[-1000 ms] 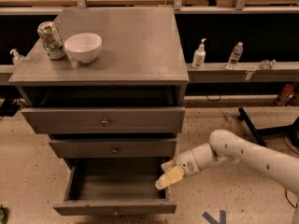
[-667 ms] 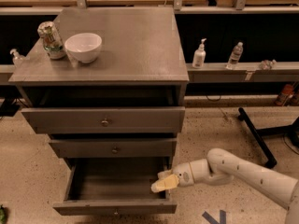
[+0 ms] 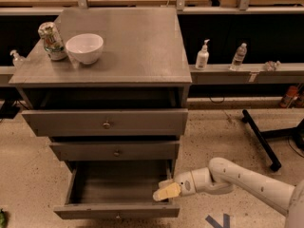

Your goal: Close bottom drawer

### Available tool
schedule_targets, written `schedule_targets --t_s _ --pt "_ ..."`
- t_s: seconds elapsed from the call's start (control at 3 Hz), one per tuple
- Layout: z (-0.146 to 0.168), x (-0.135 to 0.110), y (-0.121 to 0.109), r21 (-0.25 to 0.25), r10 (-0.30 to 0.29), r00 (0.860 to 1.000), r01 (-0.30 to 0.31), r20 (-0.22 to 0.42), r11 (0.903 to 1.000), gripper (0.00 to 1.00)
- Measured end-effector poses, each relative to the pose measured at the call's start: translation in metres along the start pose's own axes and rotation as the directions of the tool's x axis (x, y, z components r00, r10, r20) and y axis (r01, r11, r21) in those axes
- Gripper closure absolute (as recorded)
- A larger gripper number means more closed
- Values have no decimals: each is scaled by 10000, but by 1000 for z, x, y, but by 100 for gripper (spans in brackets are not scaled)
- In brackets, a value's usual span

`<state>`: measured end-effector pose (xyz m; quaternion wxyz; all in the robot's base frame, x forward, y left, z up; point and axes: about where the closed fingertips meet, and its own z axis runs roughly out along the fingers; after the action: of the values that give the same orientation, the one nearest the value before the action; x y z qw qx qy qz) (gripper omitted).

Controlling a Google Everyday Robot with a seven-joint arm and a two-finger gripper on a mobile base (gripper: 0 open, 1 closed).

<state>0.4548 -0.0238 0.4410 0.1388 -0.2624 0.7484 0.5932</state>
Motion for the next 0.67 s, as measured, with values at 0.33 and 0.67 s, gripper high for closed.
schedule_targets --t_s 0.33,0.67 --pt "19 29 -23 -784 838 9964 -845 -118 9933 25" --pt "47 67 -50 -1577 2041 9789 -2030 -98 9664 49"
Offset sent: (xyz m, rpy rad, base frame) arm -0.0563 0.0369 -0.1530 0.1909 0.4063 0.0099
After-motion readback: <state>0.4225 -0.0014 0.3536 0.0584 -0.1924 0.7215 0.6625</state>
